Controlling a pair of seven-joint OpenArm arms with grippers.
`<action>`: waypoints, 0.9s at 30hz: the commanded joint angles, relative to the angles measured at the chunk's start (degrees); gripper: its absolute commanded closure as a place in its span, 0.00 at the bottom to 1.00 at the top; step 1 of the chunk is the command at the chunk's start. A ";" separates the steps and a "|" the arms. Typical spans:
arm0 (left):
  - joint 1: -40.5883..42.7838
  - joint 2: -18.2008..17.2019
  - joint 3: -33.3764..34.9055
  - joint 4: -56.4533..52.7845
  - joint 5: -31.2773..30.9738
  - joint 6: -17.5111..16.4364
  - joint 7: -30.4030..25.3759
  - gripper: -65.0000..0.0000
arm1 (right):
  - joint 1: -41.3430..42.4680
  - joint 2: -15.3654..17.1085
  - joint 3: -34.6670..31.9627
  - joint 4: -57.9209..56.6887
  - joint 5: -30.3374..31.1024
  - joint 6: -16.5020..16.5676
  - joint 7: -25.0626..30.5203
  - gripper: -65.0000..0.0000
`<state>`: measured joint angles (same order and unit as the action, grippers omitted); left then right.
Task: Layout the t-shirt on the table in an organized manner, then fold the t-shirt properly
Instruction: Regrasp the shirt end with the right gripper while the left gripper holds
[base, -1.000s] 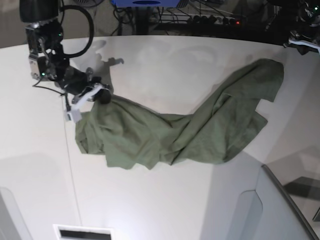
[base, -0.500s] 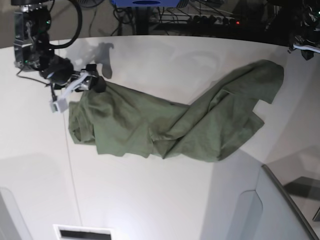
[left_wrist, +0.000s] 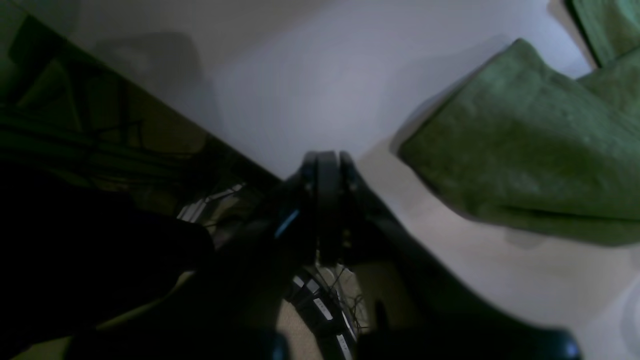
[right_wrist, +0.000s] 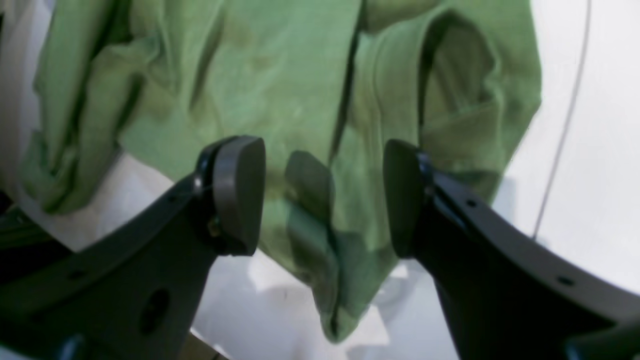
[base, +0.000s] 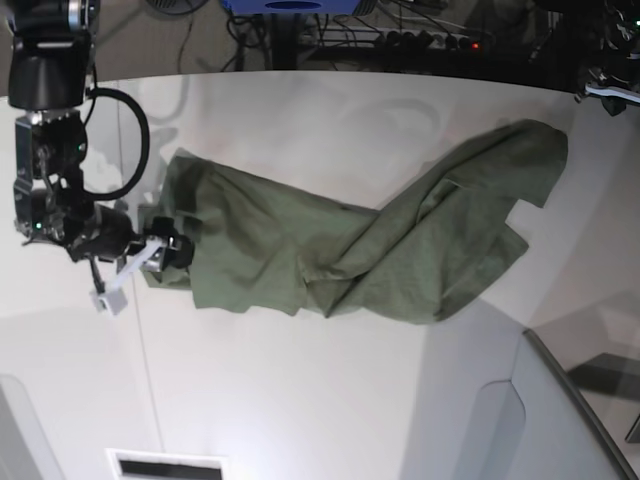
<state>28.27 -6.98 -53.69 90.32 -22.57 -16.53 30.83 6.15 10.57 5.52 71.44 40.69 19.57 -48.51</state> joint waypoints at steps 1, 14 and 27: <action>0.43 -0.88 -0.42 0.80 -0.33 0.05 -1.16 0.98 | 1.10 0.55 0.24 0.52 1.12 0.60 0.73 0.47; 0.43 -0.88 -0.42 0.71 -0.33 0.05 -1.16 0.98 | 1.28 -0.85 -6.79 -0.19 1.29 0.60 2.31 0.47; 0.34 -0.88 -0.42 0.71 -0.33 0.05 -1.16 0.98 | 3.03 -0.15 -6.88 -7.22 -2.14 0.60 6.89 0.47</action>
<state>28.14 -6.98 -53.69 90.26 -22.57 -16.53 30.85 7.90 9.89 -1.52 63.46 37.74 19.97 -42.44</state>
